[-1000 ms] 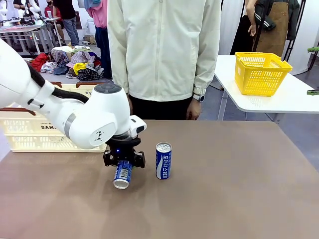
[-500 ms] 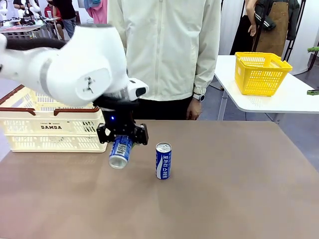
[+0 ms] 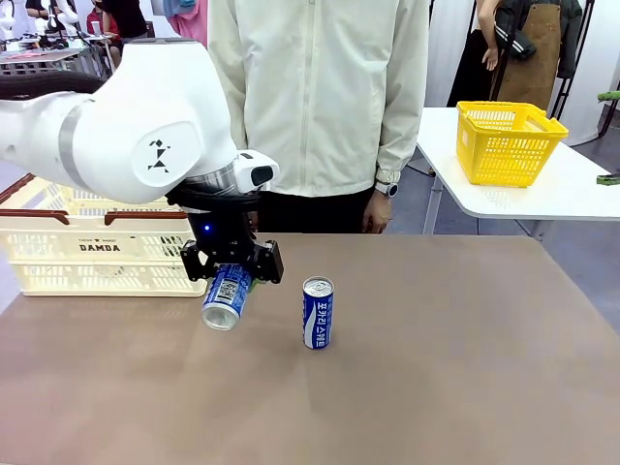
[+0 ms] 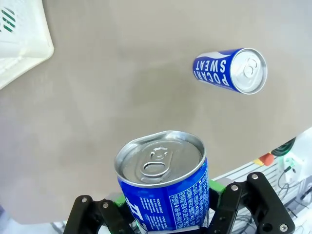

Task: Place the drinks into the Shopping basket.
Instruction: Pick up one drink and place it into the Shopping basket.

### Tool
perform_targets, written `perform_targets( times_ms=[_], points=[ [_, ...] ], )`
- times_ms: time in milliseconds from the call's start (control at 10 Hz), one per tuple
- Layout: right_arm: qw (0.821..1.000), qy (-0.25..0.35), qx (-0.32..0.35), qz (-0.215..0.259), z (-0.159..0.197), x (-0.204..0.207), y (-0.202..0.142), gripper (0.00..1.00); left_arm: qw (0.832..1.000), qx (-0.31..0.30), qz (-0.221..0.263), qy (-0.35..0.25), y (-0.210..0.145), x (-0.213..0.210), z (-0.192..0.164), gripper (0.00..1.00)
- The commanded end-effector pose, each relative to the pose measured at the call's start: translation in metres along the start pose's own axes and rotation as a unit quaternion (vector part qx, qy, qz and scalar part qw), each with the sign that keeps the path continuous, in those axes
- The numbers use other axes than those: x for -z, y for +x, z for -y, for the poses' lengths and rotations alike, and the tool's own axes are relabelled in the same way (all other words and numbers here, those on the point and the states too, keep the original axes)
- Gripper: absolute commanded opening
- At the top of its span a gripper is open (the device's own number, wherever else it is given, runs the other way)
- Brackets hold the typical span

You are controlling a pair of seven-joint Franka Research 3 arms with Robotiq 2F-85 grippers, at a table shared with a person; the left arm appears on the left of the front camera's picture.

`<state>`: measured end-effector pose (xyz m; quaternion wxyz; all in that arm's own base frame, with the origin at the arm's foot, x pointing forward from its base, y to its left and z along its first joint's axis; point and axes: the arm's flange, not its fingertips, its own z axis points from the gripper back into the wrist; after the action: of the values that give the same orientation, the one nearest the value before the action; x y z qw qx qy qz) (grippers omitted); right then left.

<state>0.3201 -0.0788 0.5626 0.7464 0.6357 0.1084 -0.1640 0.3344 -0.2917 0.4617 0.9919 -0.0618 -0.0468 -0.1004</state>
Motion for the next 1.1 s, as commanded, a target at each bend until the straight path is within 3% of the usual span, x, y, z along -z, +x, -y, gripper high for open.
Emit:
perform_targets(
  times_ms=[0,200,400,700,1000],
  points=[
    [1.000,0.006,-0.003,-0.005,-0.005,-0.002,0.000,1.00,1.000,-0.004,0.004,0.006,0.003,-0.007,0.002,0.00],
    [1.000,0.006,-0.003,-0.005,-0.005,-0.002,0.000,1.00,1.000,0.001,0.000,0.001,-0.001,0.000,0.001,0.00],
    [1.000,0.006,-0.003,-0.005,-0.005,-0.002,0.000,1.00,0.999,-0.012,0.035,-0.001,0.011,-0.050,-0.035,0.00],
    [1.000,0.006,-0.003,-0.005,-0.005,-0.002,0.000,1.00,0.998,-0.025,0.063,-0.014,0.053,-0.122,-0.140,0.00],
    [1.000,0.006,-0.003,-0.005,-0.005,-0.002,0.000,1.00,0.994,-0.051,0.098,-0.014,0.102,-0.136,-0.248,0.00]
  ],
)
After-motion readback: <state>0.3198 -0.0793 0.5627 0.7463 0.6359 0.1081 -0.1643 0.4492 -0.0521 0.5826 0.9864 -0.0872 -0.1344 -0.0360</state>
